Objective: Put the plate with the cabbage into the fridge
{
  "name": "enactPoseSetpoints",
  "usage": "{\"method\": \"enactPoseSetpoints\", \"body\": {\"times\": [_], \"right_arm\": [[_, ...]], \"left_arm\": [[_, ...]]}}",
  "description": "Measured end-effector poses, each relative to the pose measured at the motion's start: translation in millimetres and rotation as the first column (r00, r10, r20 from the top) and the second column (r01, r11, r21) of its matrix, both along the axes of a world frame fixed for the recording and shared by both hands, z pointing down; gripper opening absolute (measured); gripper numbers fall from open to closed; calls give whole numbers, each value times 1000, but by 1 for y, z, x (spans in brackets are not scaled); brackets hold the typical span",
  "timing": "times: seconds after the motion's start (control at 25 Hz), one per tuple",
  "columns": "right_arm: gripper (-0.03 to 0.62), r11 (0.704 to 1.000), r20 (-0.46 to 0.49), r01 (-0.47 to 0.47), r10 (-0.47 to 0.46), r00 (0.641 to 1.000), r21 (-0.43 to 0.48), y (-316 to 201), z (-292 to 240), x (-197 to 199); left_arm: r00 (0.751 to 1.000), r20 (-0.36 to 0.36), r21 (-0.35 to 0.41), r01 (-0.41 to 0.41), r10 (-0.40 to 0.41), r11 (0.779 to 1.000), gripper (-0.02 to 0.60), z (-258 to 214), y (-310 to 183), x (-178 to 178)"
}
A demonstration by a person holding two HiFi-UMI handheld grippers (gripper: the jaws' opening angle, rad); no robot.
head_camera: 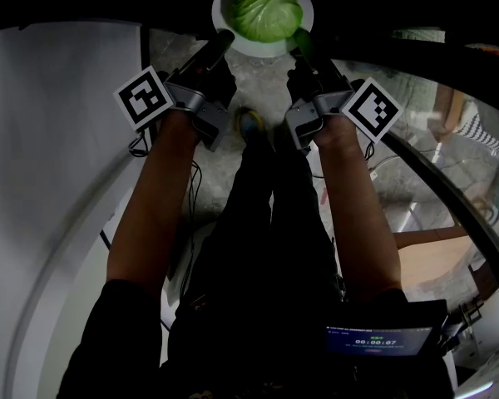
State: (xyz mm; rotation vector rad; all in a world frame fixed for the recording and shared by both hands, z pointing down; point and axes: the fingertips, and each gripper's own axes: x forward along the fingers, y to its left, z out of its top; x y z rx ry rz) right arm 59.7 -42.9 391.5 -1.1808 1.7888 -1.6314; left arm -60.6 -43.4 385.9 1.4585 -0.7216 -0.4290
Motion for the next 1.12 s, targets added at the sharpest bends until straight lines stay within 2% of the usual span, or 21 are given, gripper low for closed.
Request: {"method": "enactPoseSetpoints", "body": {"times": [0.56, 1.12], "right_arm": [[15, 999, 6, -26, 26, 1000, -30, -1, 5, 2], [15, 999, 9, -26, 27, 1000, -23, -3, 8, 2]], "left_arm": [[1000, 16, -59, 27, -26, 998, 11, 6, -1, 0], [998, 34, -84, 62, -59, 995, 12, 11, -3, -1]]}}
